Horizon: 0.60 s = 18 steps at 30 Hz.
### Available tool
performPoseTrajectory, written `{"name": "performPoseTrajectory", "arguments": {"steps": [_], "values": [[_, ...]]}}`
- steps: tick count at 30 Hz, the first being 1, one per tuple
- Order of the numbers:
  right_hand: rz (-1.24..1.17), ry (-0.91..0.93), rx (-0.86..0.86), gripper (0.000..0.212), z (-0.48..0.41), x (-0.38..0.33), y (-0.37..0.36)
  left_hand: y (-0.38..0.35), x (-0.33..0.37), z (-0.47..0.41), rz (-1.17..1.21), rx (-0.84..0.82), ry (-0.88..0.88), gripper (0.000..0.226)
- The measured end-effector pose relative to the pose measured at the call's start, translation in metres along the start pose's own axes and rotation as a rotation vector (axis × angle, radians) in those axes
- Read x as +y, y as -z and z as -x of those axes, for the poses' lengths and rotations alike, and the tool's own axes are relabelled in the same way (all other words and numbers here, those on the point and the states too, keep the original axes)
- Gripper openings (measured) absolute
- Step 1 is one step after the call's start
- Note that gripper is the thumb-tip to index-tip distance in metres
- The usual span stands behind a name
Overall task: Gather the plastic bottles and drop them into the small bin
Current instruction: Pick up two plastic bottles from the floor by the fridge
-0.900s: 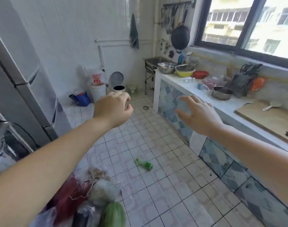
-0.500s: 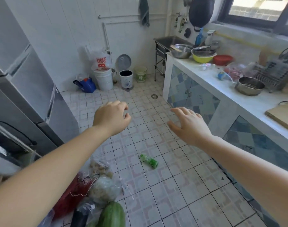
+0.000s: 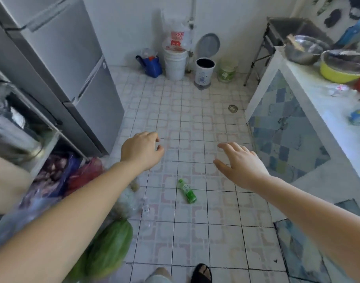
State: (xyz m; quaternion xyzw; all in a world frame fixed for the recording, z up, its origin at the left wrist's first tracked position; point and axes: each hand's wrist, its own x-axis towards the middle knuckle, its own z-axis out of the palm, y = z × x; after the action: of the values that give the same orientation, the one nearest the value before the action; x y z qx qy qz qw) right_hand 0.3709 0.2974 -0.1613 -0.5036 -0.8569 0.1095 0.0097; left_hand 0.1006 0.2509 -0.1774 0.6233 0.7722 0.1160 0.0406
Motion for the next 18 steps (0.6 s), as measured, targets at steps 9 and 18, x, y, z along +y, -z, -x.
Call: {"name": "performPoseTrajectory", "arguments": {"steps": [9, 18], "values": [[0.067, 0.205, -0.229, 0.06, -0.091, -0.012, -0.068, -0.05, -0.057, 0.008, -0.006, -0.094, 0.282, 0.029], [0.071, 0.253, -0.314, 0.054, -0.182, -0.039, -0.143, -0.121, -0.144, -0.011, -0.042, -0.261, 0.496, 0.031]]}}
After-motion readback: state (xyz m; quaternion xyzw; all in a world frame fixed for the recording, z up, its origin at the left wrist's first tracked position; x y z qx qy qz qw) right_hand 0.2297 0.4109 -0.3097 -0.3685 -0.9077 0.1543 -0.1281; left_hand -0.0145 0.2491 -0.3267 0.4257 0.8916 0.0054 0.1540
